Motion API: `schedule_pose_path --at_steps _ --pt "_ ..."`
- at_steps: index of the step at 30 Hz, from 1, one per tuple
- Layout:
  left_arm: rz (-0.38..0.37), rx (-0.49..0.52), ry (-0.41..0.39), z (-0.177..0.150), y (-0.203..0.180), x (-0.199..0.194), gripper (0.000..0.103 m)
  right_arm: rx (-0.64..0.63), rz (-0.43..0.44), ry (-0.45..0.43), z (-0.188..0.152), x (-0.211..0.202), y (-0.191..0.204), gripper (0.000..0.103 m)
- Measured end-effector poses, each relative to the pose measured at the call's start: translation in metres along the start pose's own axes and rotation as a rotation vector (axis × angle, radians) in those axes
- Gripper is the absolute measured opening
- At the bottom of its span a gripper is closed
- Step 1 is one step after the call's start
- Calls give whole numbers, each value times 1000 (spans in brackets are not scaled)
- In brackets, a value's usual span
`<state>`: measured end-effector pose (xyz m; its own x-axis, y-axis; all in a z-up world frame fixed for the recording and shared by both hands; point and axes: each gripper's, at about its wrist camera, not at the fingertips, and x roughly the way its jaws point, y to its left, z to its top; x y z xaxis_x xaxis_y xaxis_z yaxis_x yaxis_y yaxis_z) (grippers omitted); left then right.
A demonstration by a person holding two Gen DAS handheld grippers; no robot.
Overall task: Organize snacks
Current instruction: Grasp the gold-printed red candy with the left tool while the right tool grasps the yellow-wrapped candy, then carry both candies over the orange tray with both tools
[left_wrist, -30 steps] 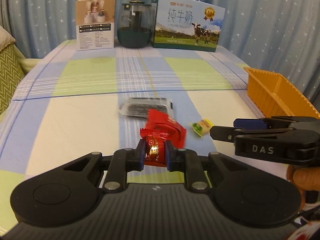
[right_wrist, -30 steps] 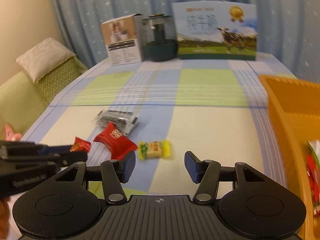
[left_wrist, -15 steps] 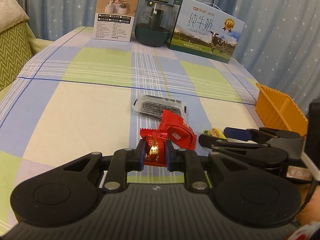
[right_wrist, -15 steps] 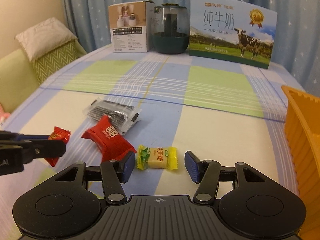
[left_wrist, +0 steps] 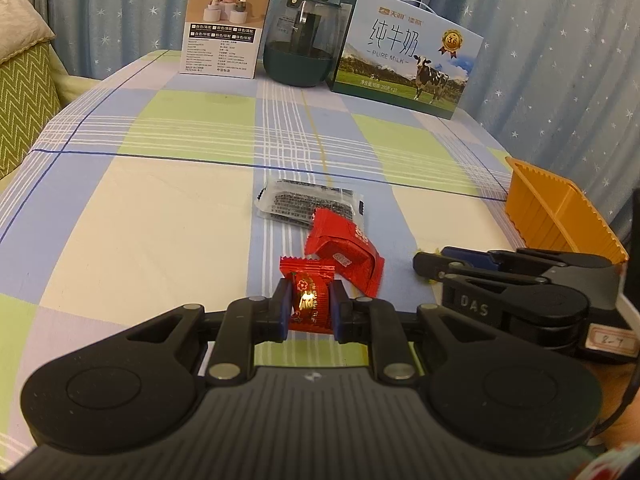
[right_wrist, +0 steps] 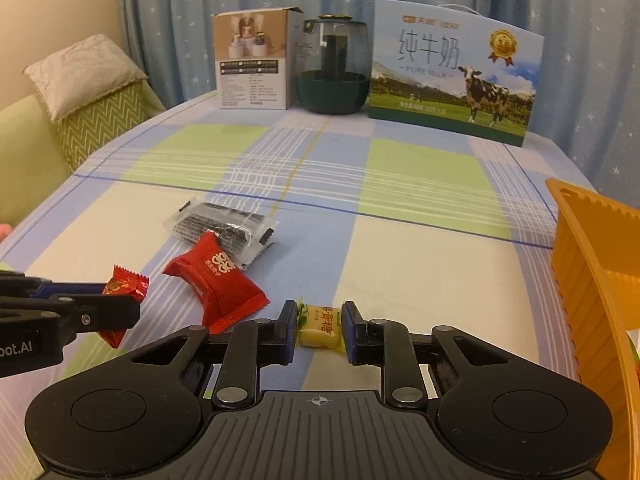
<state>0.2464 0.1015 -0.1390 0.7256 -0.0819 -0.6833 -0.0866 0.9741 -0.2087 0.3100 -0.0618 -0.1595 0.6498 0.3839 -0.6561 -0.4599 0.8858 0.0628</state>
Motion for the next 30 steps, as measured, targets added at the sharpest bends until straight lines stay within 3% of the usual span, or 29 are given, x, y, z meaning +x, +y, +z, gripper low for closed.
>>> schedule_pose_path --at_steps 13,30 --pt "40 -4 -5 1 -1 -15 17 76 -4 -36 -3 -41 -4 24" --pt "16 -13 -78 15 -53 -96 17 220 -31 -95 3 -154 -27 24"
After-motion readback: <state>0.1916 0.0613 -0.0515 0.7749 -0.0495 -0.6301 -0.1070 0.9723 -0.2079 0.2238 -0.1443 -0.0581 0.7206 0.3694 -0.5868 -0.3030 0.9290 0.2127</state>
